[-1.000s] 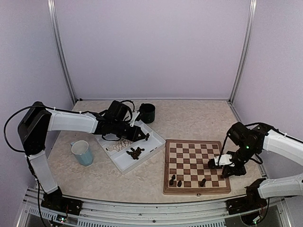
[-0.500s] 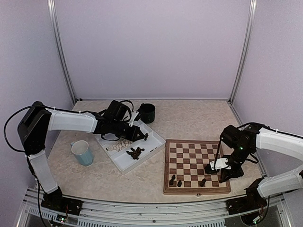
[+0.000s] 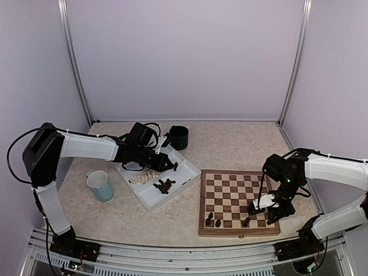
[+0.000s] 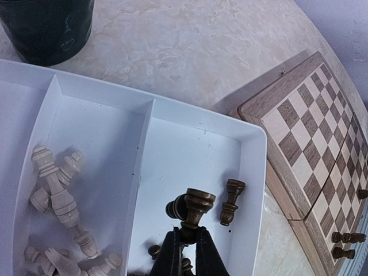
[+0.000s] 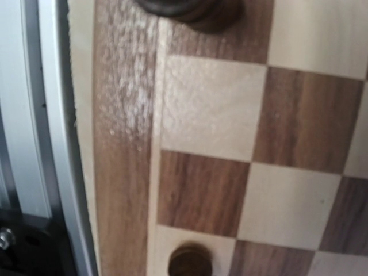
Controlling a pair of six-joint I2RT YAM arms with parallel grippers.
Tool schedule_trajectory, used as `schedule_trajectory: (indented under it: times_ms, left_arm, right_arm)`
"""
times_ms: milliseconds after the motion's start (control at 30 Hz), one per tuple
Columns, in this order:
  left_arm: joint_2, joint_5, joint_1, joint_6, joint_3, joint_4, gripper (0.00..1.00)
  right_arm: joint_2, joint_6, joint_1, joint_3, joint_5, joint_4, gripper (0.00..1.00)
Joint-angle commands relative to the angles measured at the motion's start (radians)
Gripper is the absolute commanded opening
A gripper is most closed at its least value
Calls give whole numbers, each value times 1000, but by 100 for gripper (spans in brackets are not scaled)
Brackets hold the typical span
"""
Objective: Set up the chess pieces on the board
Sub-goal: Place the rook at a8, then pass from the left arm to the right
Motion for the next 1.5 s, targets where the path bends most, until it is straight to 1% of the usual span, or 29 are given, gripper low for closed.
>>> schedule_trajectory:
  times_ms: [0,133,267,367,467,567,633,733,833,967,1100,1167,1200,1300,1400,1433,1467]
  left_arm:
    - [15,22,13,20,-3,10,6]
    - [18,33,14,19,0,9,6]
    - [15,36,14,20,3,4,6]
    - [5,47,14,14,4,4,6]
    - [-14,79,12,-5,-5,33,6]
    - [-43,113,5,-24,-12,80,6]
    - [-61,131,-1,-37,-11,115,6]
    - [-99,157,-6,-74,-21,188,6]
    - [-140,168,-9,-129,-45,285,6]
    - [-194,157,-37,-188,-82,440,6]
    - [-216,129,-86,-186,-65,514,6]
    - [-219,113,-110,-180,-50,530,6]
    - [-220,109,-120,-179,-44,539,6]
    - [-218,104,-143,-189,-42,588,6]
    - [-204,111,-161,-210,-41,635,6]
    - [-199,111,-166,-214,-41,646,6]
    - [-191,109,-171,-216,-40,653,6]
  right_arm:
    - [5,-169,22,6,-28,-59,23]
    - [0,-163,27,10,-24,-65,31]
    - [-15,-180,25,51,-22,-102,37]
    - [-22,-180,25,124,-21,-137,39]
    - [-4,-172,19,230,-29,-163,39]
    - [55,-143,-15,384,-126,-165,39]
    - [123,-101,-66,507,-252,-158,39]
    - [223,45,-156,648,-447,-62,38]
    - [290,274,-228,696,-660,155,38]
    - [352,661,-287,651,-909,507,39]
    - [420,1161,-300,524,-1085,1010,39]
    - [459,1407,-290,457,-1149,1283,41]
    - [480,1503,-282,437,-1171,1383,41]
    - [540,1731,-247,412,-1226,1582,43]
    - [586,2035,-221,357,-1245,1933,47]
    - [603,2117,-215,348,-1245,2035,48]
    - [621,2174,-209,346,-1248,2099,48]
